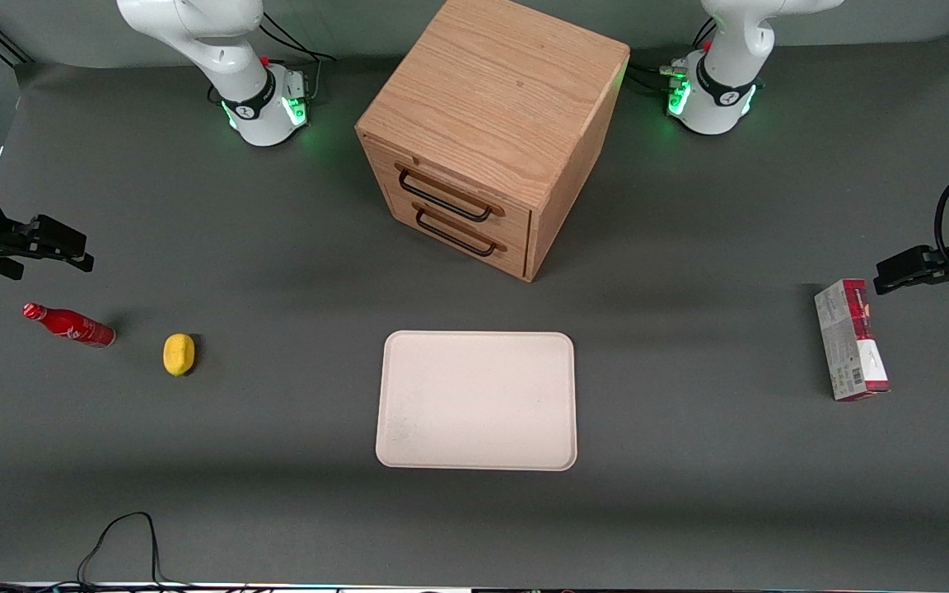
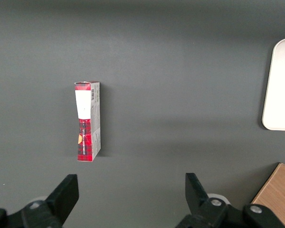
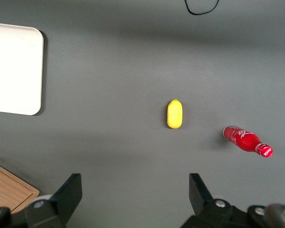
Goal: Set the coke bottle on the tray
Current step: 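Move the right gripper over the red Coca-Cola bottle, fingers open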
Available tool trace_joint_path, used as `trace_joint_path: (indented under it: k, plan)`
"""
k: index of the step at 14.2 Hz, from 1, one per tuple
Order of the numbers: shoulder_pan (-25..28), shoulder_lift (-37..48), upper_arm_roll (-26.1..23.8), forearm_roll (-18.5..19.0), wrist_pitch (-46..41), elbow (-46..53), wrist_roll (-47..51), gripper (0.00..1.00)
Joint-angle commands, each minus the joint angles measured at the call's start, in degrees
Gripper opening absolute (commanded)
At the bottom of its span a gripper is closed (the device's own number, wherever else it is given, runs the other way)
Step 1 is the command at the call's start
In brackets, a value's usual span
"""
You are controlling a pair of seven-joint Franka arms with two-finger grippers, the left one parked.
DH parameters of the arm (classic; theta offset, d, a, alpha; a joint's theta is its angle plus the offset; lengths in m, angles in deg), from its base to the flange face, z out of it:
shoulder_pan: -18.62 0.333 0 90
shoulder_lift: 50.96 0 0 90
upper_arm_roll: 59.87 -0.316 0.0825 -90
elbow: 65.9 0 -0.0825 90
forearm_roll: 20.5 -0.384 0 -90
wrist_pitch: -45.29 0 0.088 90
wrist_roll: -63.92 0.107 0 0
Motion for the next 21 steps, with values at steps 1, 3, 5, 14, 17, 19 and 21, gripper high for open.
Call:
trace_joint_path:
  k: [1,3,5,14,17,19,21]
  plan:
    - [0.9,-0.4,0.7,1.2,-1.0,1.2,1.4,1.0]
    - [0.7,-0.7,0.6,1.2,-1.7,1.4,1.2,1.0]
    - [-0.1,-1.1,0.9,1.2,-1.7,1.4,0.5,1.0]
    - [-1.4,-7.1,23.0,-0.1,0.2,6.2,-25.5,1.0]
    - [-3.0,-7.2,25.4,-2.4,1.8,5.3,-30.0,1.0]
    - [-3.0,-7.7,25.4,-2.5,3.1,4.7,-30.8,1.0]
    - [-3.0,-7.8,25.4,-2.6,6.3,1.7,-31.1,1.0]
